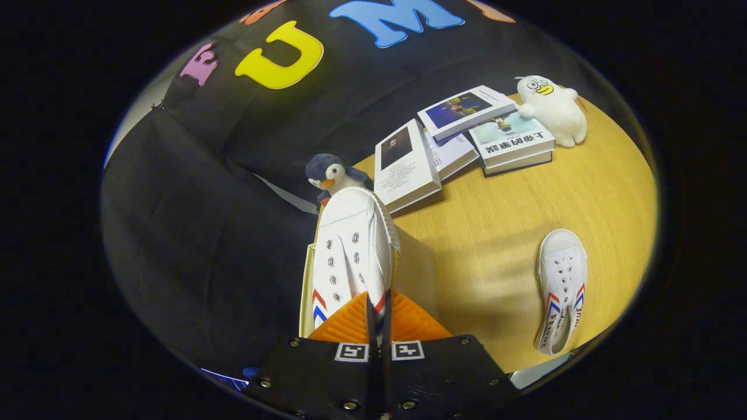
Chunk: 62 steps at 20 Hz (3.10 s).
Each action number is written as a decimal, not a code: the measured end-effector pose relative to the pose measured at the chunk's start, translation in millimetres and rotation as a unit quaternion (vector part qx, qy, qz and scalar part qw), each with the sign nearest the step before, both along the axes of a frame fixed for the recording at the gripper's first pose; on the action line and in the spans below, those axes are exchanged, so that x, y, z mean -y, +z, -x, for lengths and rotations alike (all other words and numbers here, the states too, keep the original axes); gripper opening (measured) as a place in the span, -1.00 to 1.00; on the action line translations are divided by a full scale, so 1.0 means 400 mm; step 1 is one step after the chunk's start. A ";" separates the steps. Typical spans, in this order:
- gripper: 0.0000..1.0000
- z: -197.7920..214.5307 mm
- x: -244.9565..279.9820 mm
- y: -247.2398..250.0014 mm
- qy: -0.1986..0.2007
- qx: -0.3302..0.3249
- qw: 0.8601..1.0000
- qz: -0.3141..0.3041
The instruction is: Open the storage box then place both shoes into the box .Put the left shoe in first, then the right shoe, with the right side of both shoes facing outward in a uniform manner.
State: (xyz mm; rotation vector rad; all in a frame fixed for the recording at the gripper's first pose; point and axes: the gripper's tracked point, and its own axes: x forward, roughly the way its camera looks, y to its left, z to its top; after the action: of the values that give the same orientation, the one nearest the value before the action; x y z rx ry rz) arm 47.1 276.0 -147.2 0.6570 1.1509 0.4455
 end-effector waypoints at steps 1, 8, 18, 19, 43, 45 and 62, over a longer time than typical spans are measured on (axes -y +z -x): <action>-0.99 -0.001 -0.022 -0.001 0.003 -0.001 1.000 -0.001; -0.99 0.017 -0.160 -0.044 0.025 -0.013 1.000 0.006; -1.00 0.059 -0.268 -0.134 0.041 -0.035 0.998 0.033; -0.99 0.058 -0.273 -0.142 0.040 -0.035 0.998 0.035; 0.60 0.064 -0.369 -0.173 0.067 0.005 0.997 0.035; 0.96 0.065 -0.339 -0.127 0.067 0.028 0.997 0.025; 0.95 0.019 0.118 -0.038 0.014 0.126 0.988 0.088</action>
State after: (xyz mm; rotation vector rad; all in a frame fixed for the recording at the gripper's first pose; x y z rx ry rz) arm 39.4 228.7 -162.3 0.4177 0.9466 0.4310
